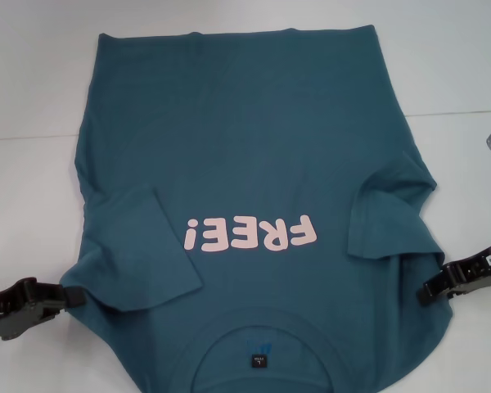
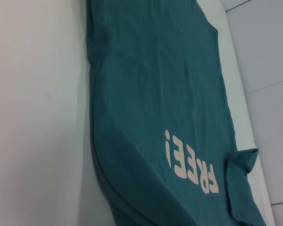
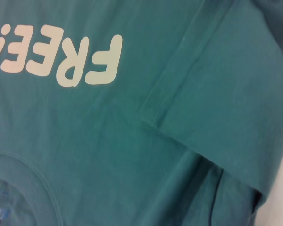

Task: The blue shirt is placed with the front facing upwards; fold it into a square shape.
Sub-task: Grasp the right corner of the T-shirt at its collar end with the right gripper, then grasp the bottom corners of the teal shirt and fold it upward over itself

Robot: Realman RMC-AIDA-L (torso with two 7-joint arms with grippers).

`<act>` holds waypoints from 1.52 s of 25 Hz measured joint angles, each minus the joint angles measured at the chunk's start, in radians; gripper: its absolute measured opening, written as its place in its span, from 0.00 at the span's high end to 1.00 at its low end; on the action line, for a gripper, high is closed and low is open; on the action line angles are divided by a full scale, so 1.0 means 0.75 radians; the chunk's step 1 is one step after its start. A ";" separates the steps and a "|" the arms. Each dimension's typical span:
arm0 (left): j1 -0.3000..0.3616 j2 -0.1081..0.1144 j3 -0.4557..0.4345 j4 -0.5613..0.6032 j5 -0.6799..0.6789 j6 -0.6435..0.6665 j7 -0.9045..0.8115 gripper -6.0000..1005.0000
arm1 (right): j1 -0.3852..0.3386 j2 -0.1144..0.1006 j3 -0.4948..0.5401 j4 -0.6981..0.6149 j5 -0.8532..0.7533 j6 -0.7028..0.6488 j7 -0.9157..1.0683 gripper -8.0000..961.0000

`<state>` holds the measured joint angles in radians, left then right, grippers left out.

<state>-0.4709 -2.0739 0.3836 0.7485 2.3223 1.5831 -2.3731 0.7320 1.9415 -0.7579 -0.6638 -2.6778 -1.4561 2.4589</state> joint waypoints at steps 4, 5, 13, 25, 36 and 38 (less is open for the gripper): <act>0.001 0.000 0.000 0.000 0.000 0.002 0.000 0.97 | -0.007 -0.001 0.007 -0.031 0.003 -0.018 0.003 0.62; 0.001 0.000 0.000 0.000 0.000 0.002 0.000 0.97 | -0.009 -0.001 0.008 -0.038 0.003 -0.023 0.004 0.67; 0.002 0.000 0.000 0.000 -0.001 0.002 -0.002 0.97 | -0.012 -0.002 0.005 -0.048 0.000 -0.033 0.003 0.87; 0.023 0.025 0.014 0.112 0.075 0.172 0.006 0.97 | -0.064 -0.016 -0.001 -0.271 -0.012 -0.283 -0.008 0.96; 0.043 0.010 0.087 0.247 0.276 0.401 -0.001 0.97 | -0.111 0.061 -0.002 -0.463 -0.240 -0.527 -0.005 0.96; 0.055 0.005 0.088 0.267 0.298 0.422 -0.002 0.97 | -0.128 0.070 -0.002 -0.491 -0.250 -0.560 -0.011 0.96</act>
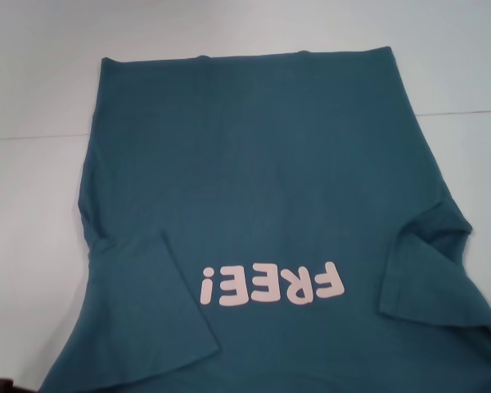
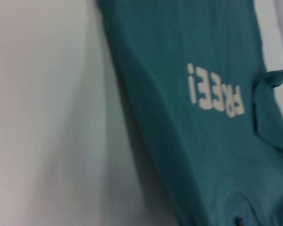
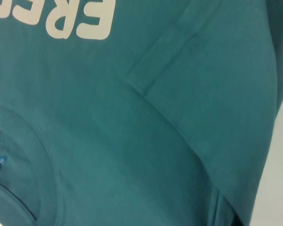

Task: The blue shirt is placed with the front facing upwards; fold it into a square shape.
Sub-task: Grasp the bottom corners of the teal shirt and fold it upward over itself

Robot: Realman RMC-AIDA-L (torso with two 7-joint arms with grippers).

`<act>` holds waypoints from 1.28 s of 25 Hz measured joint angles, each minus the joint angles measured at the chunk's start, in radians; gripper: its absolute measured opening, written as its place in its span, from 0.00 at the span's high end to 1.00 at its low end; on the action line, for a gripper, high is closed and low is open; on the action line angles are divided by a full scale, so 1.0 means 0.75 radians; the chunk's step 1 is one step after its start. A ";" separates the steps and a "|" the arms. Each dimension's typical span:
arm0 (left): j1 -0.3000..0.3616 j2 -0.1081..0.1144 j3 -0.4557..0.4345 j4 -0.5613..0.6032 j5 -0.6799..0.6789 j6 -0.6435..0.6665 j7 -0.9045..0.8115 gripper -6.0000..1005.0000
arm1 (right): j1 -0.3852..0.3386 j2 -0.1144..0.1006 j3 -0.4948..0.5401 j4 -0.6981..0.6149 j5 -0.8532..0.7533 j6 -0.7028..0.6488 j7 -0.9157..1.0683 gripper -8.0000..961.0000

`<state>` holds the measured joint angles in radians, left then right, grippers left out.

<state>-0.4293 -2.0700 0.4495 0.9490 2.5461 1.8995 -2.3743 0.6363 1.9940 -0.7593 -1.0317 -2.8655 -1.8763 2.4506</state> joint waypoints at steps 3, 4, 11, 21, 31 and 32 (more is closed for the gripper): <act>0.019 -0.003 0.001 0.018 0.017 0.037 0.002 0.97 | -0.014 0.003 0.003 -0.009 0.002 -0.038 -0.018 0.96; 0.022 -0.004 0.004 0.019 0.020 0.052 0.005 0.97 | -0.016 0.004 0.003 -0.008 0.005 -0.050 -0.027 0.96; -0.011 0.002 0.018 0.021 -0.038 0.090 0.010 0.97 | 0.006 -0.002 0.060 -0.010 0.113 -0.047 -0.070 0.96; -0.306 0.113 0.021 -0.217 -0.092 -0.100 -0.107 0.97 | 0.093 -0.124 0.150 0.099 0.261 0.232 0.022 0.96; -0.474 0.165 0.030 -0.270 -0.089 -0.395 -0.188 0.97 | 0.167 -0.132 0.180 0.108 0.275 0.465 0.108 0.96; -0.493 0.169 0.036 -0.272 -0.085 -0.421 -0.192 0.97 | 0.179 -0.128 0.177 0.108 0.277 0.489 0.117 0.96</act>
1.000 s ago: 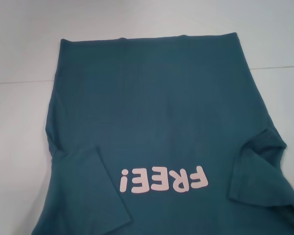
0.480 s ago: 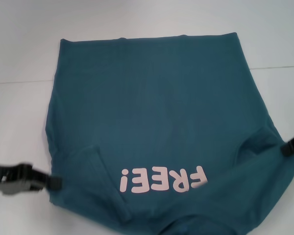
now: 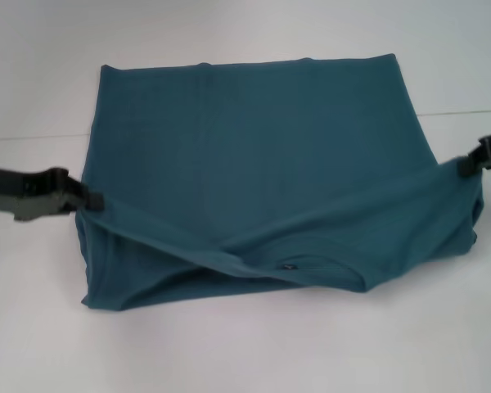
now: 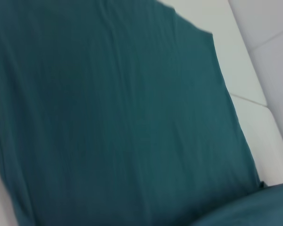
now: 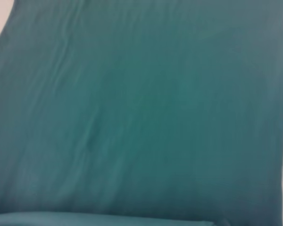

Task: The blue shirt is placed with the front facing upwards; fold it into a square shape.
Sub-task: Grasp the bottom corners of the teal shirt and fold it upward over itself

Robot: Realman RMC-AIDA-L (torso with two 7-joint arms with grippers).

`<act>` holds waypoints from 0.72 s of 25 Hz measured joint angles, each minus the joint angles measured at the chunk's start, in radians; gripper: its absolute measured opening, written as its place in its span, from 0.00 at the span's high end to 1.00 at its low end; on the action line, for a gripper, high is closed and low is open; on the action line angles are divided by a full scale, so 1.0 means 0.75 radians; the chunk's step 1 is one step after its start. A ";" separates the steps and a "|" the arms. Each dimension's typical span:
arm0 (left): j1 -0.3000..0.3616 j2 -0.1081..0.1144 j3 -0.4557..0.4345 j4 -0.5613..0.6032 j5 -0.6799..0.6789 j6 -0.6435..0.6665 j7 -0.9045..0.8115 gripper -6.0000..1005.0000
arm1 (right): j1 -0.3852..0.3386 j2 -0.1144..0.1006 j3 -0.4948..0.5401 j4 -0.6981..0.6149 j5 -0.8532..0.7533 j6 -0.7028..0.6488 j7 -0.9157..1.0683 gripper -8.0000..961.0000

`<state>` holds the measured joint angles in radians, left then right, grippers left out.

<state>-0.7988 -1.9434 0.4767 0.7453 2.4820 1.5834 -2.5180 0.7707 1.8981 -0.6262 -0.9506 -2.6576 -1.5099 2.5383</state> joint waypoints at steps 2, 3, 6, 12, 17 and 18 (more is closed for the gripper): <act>-0.033 0.007 0.027 -0.011 0.003 -0.056 -0.005 0.97 | 0.019 0.012 -0.006 0.001 0.000 0.054 0.024 0.96; -0.050 0.011 0.046 -0.021 0.003 -0.088 -0.007 0.97 | 0.025 0.019 -0.008 0.003 -0.001 0.080 0.034 0.96; -0.099 0.013 0.133 -0.064 0.004 -0.228 -0.011 0.97 | 0.037 0.039 -0.031 0.009 -0.007 0.175 0.070 0.96; -0.132 -0.024 0.291 -0.085 0.004 -0.503 0.008 0.97 | 0.040 0.051 -0.120 0.069 -0.027 0.346 0.144 0.96; -0.138 -0.051 0.390 -0.090 0.003 -0.673 0.026 0.97 | 0.040 0.057 -0.130 0.103 -0.093 0.439 0.189 0.96; -0.141 -0.052 0.404 -0.094 0.003 -0.696 0.027 0.97 | 0.041 0.057 -0.130 0.113 -0.097 0.455 0.190 0.96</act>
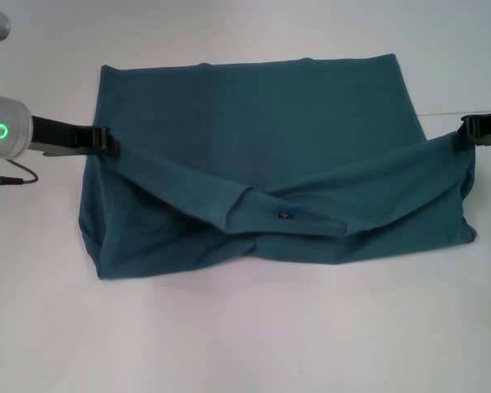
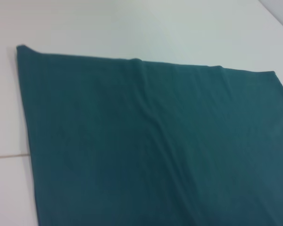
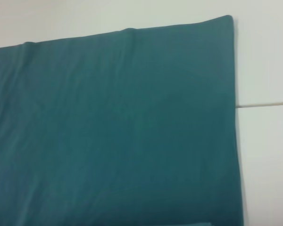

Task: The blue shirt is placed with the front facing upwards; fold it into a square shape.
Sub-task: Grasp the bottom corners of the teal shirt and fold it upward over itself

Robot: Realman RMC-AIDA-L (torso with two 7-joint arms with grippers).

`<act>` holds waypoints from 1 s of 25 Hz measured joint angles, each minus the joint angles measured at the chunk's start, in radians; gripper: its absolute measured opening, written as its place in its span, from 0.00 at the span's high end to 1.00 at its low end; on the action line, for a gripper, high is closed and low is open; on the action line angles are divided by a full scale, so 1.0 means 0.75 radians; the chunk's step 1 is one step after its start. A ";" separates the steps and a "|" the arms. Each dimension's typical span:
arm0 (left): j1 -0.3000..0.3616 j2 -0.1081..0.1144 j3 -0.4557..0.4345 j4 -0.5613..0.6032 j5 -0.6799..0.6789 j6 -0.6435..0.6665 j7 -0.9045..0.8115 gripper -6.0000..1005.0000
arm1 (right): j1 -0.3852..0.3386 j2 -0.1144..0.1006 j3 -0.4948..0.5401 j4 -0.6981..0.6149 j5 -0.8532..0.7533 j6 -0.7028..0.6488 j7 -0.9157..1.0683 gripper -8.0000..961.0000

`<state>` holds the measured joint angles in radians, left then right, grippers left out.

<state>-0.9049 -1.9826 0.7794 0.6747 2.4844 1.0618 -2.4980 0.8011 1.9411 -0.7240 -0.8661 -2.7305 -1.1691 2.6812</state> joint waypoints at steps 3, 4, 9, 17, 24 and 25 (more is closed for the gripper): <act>-0.017 -0.001 0.023 -0.026 0.000 -0.053 0.000 0.97 | 0.012 -0.001 -0.001 0.041 -0.002 0.046 -0.004 0.96; -0.023 -0.001 0.025 -0.035 0.001 -0.067 0.000 0.97 | 0.020 -0.004 -0.005 0.061 -0.003 0.062 -0.008 0.96; -0.037 -0.002 0.060 -0.060 0.006 -0.149 -0.008 0.97 | 0.062 -0.014 -0.088 0.154 -0.003 0.192 -0.011 0.96; -0.053 -0.009 0.115 -0.088 0.007 -0.261 -0.002 0.97 | 0.136 0.004 -0.236 0.273 -0.031 0.427 -0.010 0.96; -0.053 -0.014 0.135 -0.086 0.007 -0.331 -0.006 0.97 | 0.172 0.018 -0.246 0.290 -0.100 0.526 -0.003 0.95; -0.053 -0.014 0.137 -0.085 0.007 -0.336 -0.005 0.97 | 0.177 0.018 -0.248 0.290 -0.109 0.537 -0.003 0.95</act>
<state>-0.9449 -1.9930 0.8820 0.6108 2.4897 0.8100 -2.5017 0.9339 1.9544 -0.9099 -0.6489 -2.8120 -0.7660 2.6787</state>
